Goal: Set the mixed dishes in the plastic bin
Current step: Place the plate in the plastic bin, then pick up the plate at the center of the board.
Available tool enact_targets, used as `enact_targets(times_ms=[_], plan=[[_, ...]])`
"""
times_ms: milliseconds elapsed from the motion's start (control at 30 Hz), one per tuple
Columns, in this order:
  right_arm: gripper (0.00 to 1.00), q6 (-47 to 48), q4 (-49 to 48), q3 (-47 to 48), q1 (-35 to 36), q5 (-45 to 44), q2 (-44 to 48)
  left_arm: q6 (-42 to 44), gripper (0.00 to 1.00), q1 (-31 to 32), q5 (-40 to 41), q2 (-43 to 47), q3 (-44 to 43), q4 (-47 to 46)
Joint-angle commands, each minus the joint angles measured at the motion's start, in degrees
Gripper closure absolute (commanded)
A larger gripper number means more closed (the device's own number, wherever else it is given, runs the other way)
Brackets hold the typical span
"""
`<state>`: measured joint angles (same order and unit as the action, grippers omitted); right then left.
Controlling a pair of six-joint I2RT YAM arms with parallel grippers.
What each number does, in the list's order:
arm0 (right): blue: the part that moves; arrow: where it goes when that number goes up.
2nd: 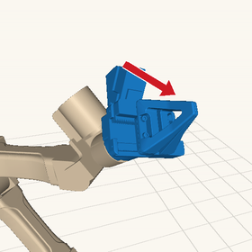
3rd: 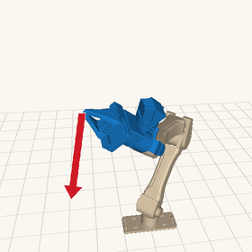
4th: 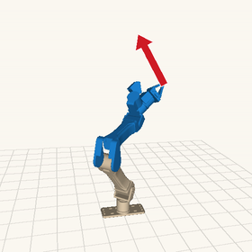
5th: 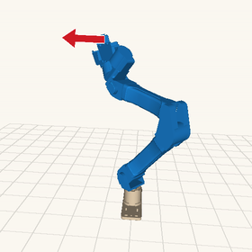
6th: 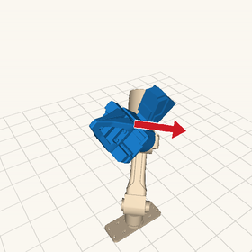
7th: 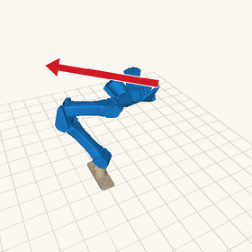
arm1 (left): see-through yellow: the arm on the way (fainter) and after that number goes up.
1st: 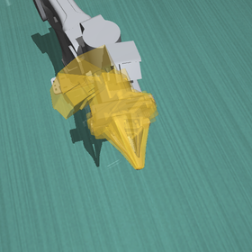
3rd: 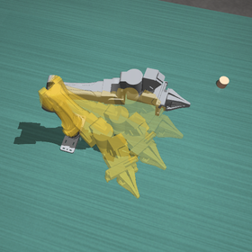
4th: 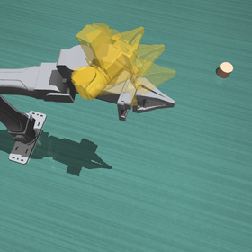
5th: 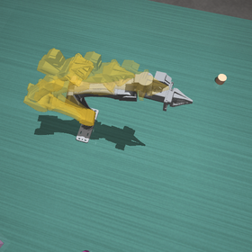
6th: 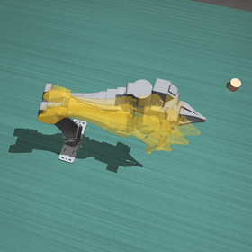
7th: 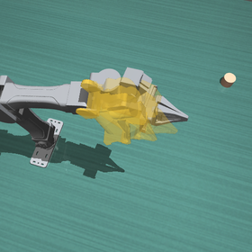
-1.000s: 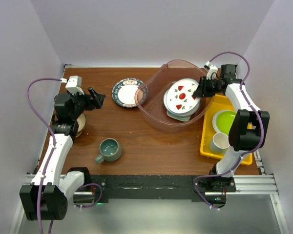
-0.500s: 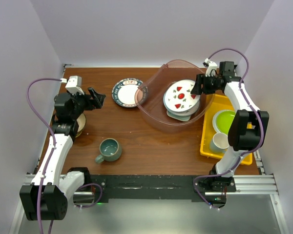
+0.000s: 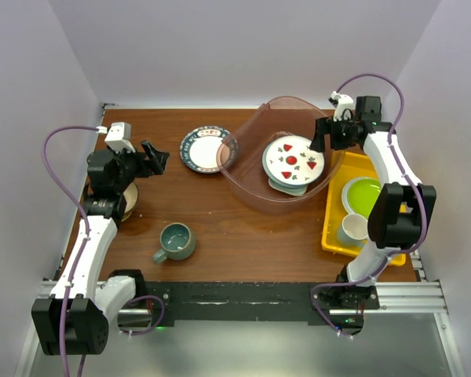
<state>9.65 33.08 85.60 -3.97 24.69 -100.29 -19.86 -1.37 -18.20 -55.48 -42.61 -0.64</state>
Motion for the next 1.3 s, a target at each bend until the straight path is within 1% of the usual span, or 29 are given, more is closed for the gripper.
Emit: enact_targets(times_ms=[0, 300, 467, 567, 633, 700, 767, 833, 933, 1033, 1133, 1267], plan=[[0.09, 3.3, 3.1, 2.0, -0.5, -4.6, 3.4, 1.9, 0.14, 0.0, 0.8, 1.2, -0.3, -1.4], [0.09, 4.6, 3.7, 1.1, -0.4, -3.1, 7.8, 2.1, 0.14, 0.0, 1.3, 1.1, -0.4, -1.1], [0.09, 4.8, 2.8, -1.2, -0.4, 1.0, 11.3, 2.0, 0.12, 0.0, 1.8, 1.2, -0.5, -0.8], [0.09, 4.9, 1.7, -3.3, -0.5, 3.5, 13.9, 2.0, 0.08, -0.1, 2.1, 1.0, -0.6, -0.5], [0.09, 5.1, 0.9, -5.3, -0.4, 6.9, 16.3, 1.8, 0.04, -0.1, 2.3, 0.7, -0.7, -0.3], [0.09, 5.4, -0.5, -7.0, -0.4, 11.1, 18.2, 1.6, 0.00, -0.1, 2.4, 0.3, -0.7, -0.2], [0.09, 5.4, -2.1, -9.9, -0.4, 13.5, 21.3, 1.1, 0.00, -0.1, 1.9, -0.2, -0.7, -0.2], [0.08, 4.9, -4.2, -12.4, -0.5, 18.2, 23.7, 0.6, 0.00, -0.1, 0.9, -1.1, -0.6, -0.5], [0.05, 3.4, -9.8, -19.7, -0.5, 23.5, 28.9, -0.2, 0.00, 0.0, -0.5, -2.5, -0.5, -0.8], [0.02, 2.7, -13.1, -23.5, -0.7, 25.9, 33.0, -1.1, 0.00, -0.1, -2.4, -4.2, -0.5, -1.3], [0.02, 1.7, -15.5, -26.4, -1.1, 28.6, 35.9, -1.9, 0.00, -0.1, -3.7, -6.0, -0.4, -1.6], [0.02, -0.9, -20.2, -29.4, -2.1, 31.2, 37.6, -3.3, 0.00, 0.0, -4.9, -8.3, -0.2, -1.7]])
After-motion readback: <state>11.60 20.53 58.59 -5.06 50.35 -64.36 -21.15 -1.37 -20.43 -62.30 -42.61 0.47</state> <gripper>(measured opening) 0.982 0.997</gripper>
